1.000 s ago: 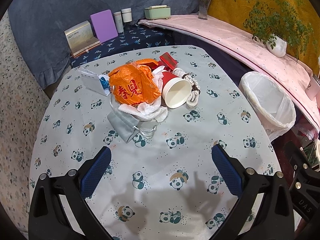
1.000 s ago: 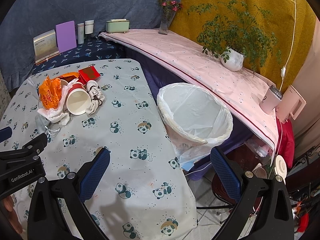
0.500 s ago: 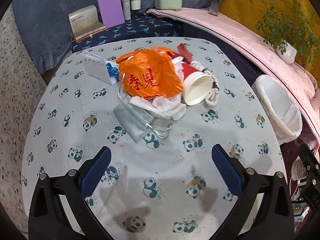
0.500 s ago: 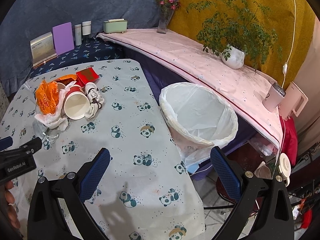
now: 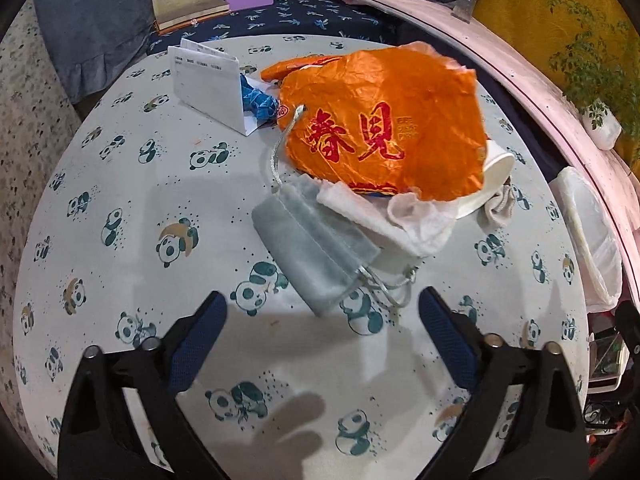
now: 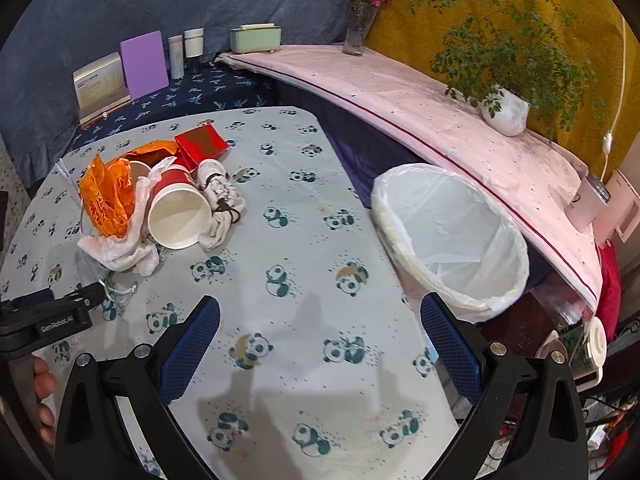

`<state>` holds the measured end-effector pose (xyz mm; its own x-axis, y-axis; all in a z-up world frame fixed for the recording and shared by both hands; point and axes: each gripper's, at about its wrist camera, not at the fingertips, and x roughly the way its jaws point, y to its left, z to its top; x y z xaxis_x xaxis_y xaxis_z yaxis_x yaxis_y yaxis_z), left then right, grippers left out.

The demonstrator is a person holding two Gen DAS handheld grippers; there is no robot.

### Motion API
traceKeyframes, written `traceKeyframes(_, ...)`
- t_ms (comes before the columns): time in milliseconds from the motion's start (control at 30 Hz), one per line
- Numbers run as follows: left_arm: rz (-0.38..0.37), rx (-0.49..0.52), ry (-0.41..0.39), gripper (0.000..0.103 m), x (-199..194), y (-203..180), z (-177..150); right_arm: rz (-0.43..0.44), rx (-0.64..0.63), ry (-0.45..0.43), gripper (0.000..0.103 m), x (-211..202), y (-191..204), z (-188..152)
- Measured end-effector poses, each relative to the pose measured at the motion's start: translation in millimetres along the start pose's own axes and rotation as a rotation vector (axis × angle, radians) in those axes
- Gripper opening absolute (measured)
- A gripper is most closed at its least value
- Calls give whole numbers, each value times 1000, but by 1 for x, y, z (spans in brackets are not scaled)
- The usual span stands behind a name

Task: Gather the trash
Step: 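Grasp the grey-blue cloth with the left tool while the right tool grasps the orange bag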

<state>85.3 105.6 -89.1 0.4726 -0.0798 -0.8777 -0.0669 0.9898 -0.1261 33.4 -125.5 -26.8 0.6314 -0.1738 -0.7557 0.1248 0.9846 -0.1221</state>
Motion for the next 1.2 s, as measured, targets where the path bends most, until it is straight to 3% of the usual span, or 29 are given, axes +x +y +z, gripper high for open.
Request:
traceKeyframes(200, -25, 13, 30, 59, 14, 5, 7, 27, -17, 10, 96, 13, 20, 7)
traceKeyframes(267, -47, 19, 42, 46, 17, 7, 8, 40, -19, 15, 96, 17, 24, 9)
traceKeyframes(333, -66, 28, 53, 27, 19, 6, 8, 50, -22, 19, 96, 21, 29, 12)
traceKeyframes(367, -65, 37, 49, 24, 19, 6, 8, 57, -23, 23, 96, 23, 32, 13)
traceKeyframes(433, -67, 49, 39, 5, 16, 5, 8, 74, -23, 25, 95, 26, 37, 17)
traceKeyframes(700, -88, 42, -5, 4, -12, 19, 5, 146, -68, -2, 80, 21, 67, 28)
traceKeyframes(833, -99, 27, -41, 4, -29, 29, 7, 215, -88, -4, 68, 19, 85, 35)
traceKeyframes(1000, -99, 9, -87, 4, -44, 38, 14, 334, -88, 5, 64, 22, 114, 50)
traceKeyframes(1200, -91, -13, -102, 4, -48, 49, 20, 375, -112, 28, 55, 38, 146, 63)
